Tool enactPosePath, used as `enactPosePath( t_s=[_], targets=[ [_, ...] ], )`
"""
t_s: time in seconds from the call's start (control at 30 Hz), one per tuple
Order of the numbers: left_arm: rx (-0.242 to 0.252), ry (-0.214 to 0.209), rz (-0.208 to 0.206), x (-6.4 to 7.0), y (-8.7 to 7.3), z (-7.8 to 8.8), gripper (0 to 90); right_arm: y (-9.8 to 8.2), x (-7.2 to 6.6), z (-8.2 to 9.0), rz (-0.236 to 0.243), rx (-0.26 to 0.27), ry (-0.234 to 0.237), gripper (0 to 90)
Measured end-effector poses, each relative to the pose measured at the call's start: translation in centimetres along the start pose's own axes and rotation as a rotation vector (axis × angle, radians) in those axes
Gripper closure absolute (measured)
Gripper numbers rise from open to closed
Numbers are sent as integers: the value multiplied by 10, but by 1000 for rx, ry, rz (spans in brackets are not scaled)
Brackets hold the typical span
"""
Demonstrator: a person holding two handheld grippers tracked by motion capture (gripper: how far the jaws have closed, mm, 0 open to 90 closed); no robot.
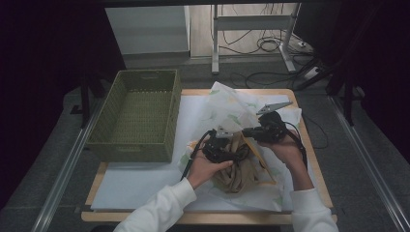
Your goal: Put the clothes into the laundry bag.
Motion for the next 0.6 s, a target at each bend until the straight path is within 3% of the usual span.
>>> enactPosePath(
  t_s=[0.4,0.6],
  targets=[
    [3,-22,7,4,-6,16,273,-1,1,0,-1,-2,0,888],
    [30,-28,31,2,-4,15,190,-1,1,-1,-3,-3,-1,888]
  ],
)
Point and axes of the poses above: each handheld gripper's, and its own axes: z roughly backward along the jaws, y roughly out of its top, x roughly to its right, the point moved 9 cm from there along -z, roughly forward along the jaws, and after that the axes turned 9 degrees about z, right-handed, at the moved point
